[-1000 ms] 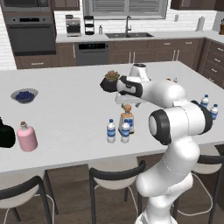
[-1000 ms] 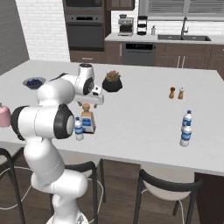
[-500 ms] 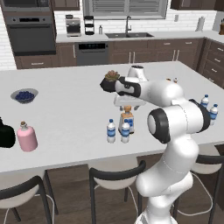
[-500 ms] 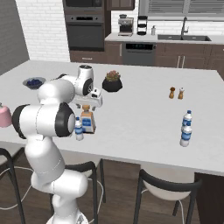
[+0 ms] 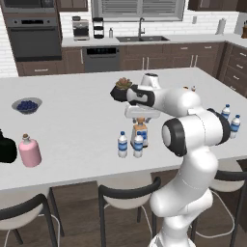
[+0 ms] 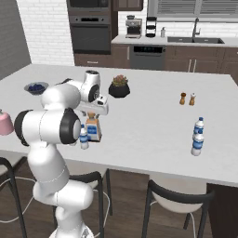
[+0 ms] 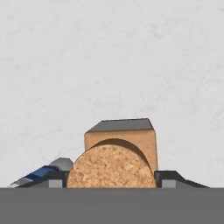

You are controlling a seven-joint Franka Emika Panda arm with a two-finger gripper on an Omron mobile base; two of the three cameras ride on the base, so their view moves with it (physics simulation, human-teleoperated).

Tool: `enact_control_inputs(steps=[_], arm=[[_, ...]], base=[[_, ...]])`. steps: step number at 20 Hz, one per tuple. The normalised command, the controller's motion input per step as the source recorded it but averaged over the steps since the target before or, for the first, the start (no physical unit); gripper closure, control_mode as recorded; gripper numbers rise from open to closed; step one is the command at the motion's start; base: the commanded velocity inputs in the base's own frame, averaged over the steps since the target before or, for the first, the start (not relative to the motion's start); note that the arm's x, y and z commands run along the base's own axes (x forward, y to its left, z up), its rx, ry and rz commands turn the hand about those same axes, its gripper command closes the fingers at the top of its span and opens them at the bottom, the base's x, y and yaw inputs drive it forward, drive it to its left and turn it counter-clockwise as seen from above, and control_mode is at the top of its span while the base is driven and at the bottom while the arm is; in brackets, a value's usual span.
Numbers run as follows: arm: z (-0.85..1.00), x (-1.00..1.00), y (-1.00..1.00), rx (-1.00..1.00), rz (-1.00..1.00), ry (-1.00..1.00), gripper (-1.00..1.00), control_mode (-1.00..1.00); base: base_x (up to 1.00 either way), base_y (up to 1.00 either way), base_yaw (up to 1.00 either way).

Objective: Move the plastic bottles in the middle to the plastics group, and the glass bottles in the middle to the glass group.

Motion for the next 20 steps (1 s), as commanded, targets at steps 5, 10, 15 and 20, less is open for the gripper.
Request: enact_control_inputs(steps=[5,10,15,20], arm=[[-0.04,-0.03,0.00,0.00,0.00,0.00,1.00,-1.00],[0.22,-0.01,0.09,0.00,0.07,-0.18,1.00,-1.00],[0.39,-0.11,0.11,0.00,0.11,-0.19,1.00,-1.00],[0.47,-0.09,0.44,0.00,0.15,-0.14,1.00,-1.00]], base=[[0.00,0.00,0.00],[0.00,0.00,0.00],[0.00,0.00,0.00],[0.00,0.00,0.00]])
